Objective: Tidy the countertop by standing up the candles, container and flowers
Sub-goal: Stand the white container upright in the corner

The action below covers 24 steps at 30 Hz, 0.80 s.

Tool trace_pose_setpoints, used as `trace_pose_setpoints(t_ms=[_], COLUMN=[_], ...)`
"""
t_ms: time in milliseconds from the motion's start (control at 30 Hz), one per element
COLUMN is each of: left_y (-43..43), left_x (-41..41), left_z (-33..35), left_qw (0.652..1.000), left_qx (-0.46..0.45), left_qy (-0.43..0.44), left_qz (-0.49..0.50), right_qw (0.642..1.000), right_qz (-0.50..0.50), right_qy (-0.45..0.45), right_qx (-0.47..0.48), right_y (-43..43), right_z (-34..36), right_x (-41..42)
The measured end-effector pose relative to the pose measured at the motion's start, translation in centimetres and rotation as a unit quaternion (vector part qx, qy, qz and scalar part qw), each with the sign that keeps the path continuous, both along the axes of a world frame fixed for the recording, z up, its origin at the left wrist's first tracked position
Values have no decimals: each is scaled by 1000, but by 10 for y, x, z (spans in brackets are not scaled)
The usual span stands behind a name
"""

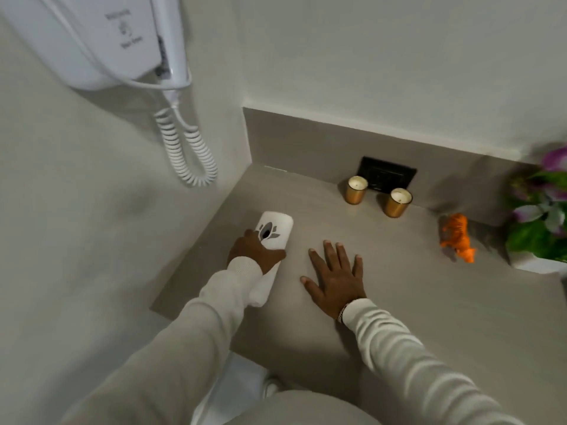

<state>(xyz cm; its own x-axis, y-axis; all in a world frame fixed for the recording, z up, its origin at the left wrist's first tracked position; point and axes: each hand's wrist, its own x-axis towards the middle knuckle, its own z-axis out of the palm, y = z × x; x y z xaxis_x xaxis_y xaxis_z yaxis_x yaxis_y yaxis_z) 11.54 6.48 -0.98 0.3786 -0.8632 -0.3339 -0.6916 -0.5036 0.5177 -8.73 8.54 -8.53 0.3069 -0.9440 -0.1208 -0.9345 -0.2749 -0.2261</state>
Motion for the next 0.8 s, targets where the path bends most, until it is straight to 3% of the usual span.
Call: trace_pose_setpoints(t_ms=[167, 333, 533, 800], left_y=[-8, -22, -26, -18], left_x=[1, -4, -5, -7], left_z=[12, 16, -4, -43], left_qw=[965, 917, 902, 926], left_qx=[-215, -336, -352, -310], left_qy=[142, 205, 236, 184], left_qz=[48, 64, 81, 107], right_qw=[999, 999, 999, 999], right_qz=[-10, -5, -1, 12], right_qy=[29, 31, 32, 41], right_qx=[15, 22, 20, -5], right_y=[-5, -14, -31, -69], right_z=[0, -2, -3, -6], right_x=[9, 10, 19, 32])
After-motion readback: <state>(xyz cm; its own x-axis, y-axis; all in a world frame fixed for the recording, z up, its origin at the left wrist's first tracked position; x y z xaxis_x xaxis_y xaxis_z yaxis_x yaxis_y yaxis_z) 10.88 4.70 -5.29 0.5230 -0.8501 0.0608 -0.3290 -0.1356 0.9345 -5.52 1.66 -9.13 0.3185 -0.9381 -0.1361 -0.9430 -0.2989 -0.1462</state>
